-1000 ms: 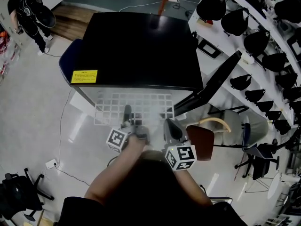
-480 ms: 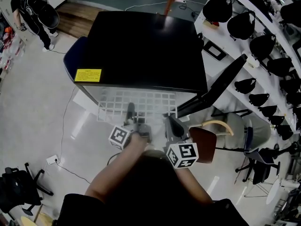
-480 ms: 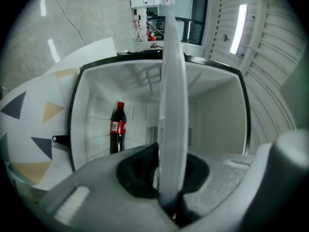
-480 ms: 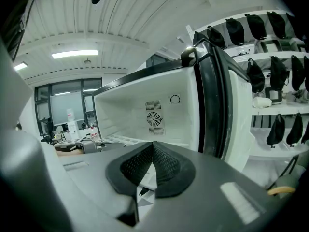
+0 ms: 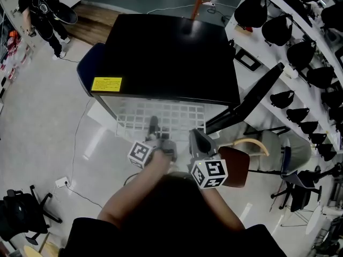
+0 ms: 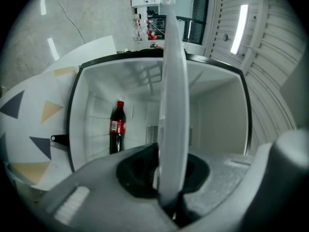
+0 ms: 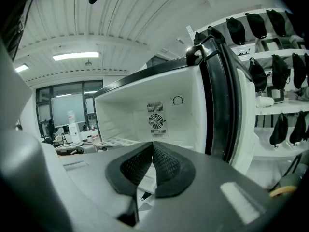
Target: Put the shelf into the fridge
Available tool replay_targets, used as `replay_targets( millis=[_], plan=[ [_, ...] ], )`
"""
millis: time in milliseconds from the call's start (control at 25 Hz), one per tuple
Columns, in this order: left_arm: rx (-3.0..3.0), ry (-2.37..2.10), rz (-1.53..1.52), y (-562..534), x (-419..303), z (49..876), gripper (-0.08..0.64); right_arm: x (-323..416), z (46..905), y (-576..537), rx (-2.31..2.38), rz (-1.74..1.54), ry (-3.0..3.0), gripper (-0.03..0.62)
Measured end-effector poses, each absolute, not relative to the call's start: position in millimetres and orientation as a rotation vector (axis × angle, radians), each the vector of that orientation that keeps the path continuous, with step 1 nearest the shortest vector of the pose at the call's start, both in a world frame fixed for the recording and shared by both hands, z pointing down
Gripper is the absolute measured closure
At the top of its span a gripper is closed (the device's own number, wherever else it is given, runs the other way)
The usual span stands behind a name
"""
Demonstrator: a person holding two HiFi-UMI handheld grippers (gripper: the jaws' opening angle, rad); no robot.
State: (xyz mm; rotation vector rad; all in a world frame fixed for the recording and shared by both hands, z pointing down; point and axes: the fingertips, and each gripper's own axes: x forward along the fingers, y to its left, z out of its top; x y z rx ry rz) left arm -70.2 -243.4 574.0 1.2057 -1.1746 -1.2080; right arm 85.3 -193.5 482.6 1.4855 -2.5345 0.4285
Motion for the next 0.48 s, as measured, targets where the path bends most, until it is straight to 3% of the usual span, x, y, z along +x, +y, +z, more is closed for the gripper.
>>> replay_targets(
  millis=[480],
  plan=[
    [1.179, -1.165, -1.205, -250.0, -68.5, 570.1, 0.522, 90.3, 477.1, -200.2, 1.554, 0.432, -2.546, 0.591]
  ],
)
